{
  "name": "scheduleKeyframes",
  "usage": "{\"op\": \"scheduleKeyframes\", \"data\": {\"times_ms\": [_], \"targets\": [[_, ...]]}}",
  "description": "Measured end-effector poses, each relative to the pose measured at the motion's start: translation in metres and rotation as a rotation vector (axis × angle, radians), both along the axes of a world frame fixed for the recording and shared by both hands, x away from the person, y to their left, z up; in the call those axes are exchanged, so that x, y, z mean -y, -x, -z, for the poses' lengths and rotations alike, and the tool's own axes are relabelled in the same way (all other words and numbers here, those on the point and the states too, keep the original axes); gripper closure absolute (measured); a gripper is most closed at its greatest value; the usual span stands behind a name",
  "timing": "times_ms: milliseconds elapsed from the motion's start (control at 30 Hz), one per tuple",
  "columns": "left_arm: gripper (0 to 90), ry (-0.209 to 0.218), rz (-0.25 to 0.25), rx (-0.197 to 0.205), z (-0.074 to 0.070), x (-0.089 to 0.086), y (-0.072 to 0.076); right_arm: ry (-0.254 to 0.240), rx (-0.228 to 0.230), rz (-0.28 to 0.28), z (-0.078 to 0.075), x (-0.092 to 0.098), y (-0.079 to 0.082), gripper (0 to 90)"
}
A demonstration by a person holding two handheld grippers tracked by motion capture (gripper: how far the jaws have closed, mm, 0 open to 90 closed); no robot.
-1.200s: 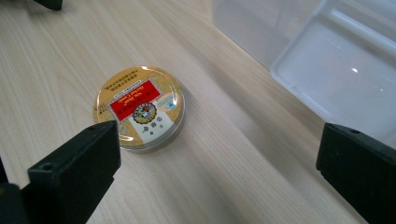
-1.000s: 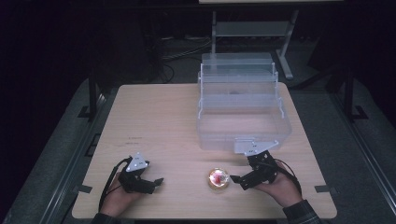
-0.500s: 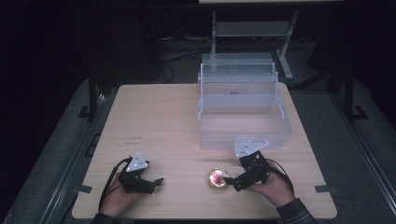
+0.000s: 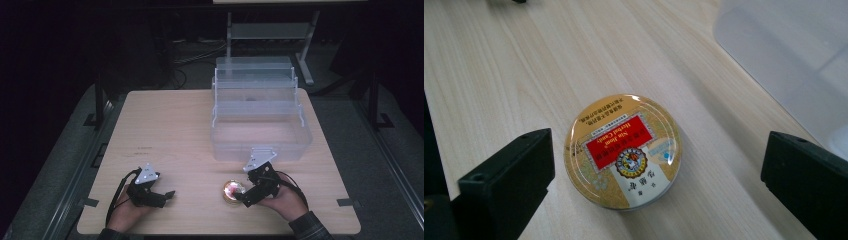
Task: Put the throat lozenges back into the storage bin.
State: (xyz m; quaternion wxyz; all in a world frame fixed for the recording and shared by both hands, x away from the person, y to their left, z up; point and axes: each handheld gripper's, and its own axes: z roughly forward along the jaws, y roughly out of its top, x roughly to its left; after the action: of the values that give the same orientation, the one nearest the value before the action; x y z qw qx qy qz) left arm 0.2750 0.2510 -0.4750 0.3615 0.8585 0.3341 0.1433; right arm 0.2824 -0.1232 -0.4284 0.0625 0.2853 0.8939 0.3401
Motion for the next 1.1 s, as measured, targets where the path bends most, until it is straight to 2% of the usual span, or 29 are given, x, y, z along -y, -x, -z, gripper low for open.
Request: {"op": "scheduleKeyframes", "data": {"times_ms": [533,767,1100], "targets": [[11.0,0.003,-0.002,0.000,0.000,0.000,0.000,0.064,-0.021,-0.050,0.009,-0.019,-0.001,5.3],[11.0,0.003,-0.002,0.001,0.000,0.000,0.000,0.114,-0.022,-0.071,0.016,-0.024,-0.003,7.2],[11.0,0.003,-0.002,0.000,0.000,0.000,0.000,0.133,-0.035,-0.086,0.021,-0.030,-0.004,7.7]]}}
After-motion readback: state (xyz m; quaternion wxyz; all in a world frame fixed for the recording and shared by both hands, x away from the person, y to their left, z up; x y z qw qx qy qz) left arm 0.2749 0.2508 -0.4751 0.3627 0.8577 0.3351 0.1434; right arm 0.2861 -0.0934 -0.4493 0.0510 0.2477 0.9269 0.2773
